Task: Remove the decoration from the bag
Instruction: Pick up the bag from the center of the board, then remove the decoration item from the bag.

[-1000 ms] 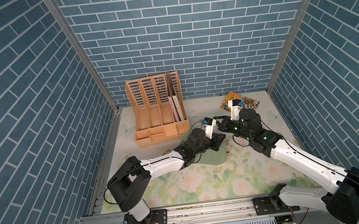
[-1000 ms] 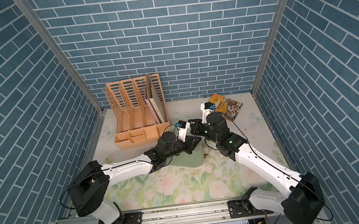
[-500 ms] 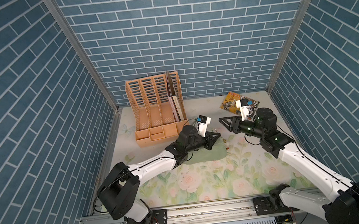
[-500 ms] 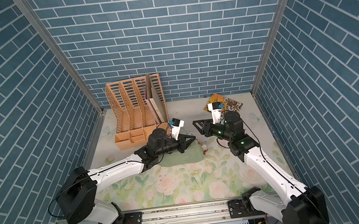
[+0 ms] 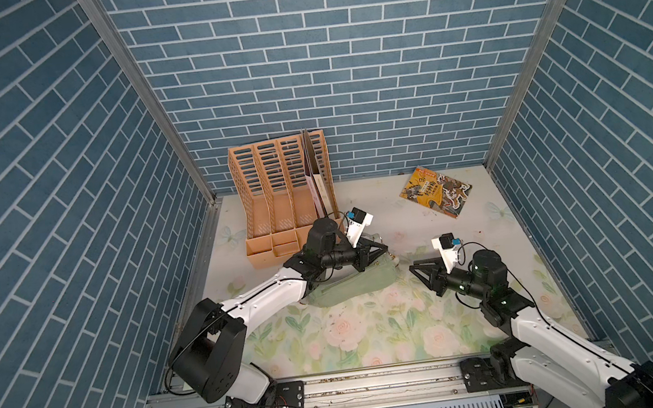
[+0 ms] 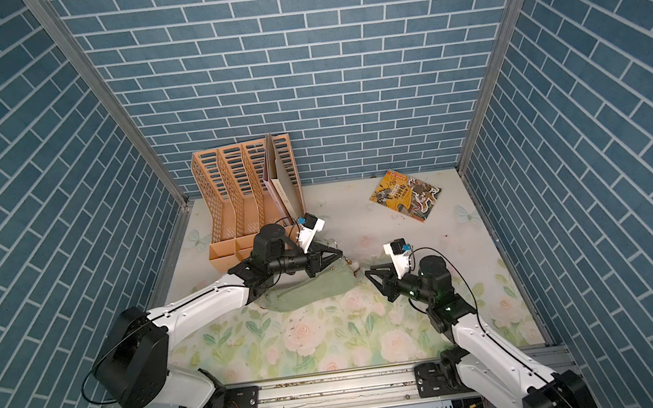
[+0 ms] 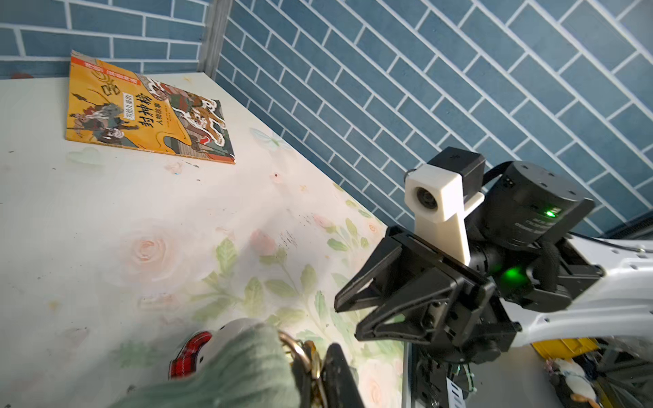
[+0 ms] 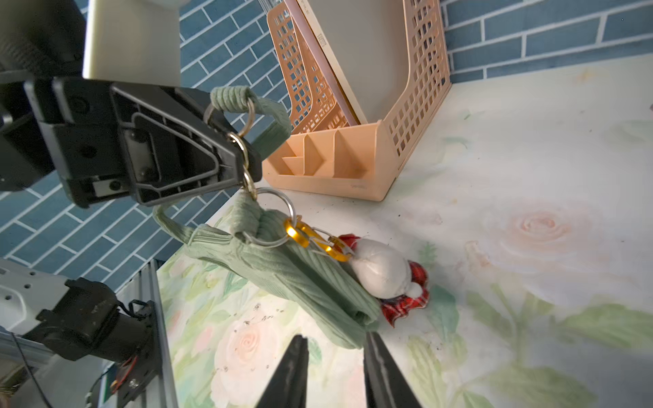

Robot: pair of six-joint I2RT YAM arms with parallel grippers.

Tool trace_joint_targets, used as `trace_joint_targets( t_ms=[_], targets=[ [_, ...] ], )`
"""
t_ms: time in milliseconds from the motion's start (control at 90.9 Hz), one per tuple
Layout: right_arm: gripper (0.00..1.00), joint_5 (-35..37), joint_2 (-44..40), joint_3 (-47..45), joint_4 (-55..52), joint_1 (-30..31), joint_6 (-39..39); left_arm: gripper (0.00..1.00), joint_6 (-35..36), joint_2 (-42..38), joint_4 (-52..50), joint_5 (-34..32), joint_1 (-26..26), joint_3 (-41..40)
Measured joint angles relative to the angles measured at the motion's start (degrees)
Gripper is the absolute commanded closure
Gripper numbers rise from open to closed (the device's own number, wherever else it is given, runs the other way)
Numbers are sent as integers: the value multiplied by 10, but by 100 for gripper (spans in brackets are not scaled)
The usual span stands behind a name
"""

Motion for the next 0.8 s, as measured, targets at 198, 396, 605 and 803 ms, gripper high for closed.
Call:
trace_joint_targets(
  t_ms=[198,396,605,803],
  targets=[
    [72,40,11,-1,33,37,-65,100,53,0,-54,47,0,28],
    [72,77,54,21,30,102,-139,100,95,0,-103,74,0,57],
    [70,80,71,35,32,127,-183,100,113,0,-124,89,0,61],
    [73,84,105,45,38,141,-209,100,117,0,-135,96,0,61]
  ],
)
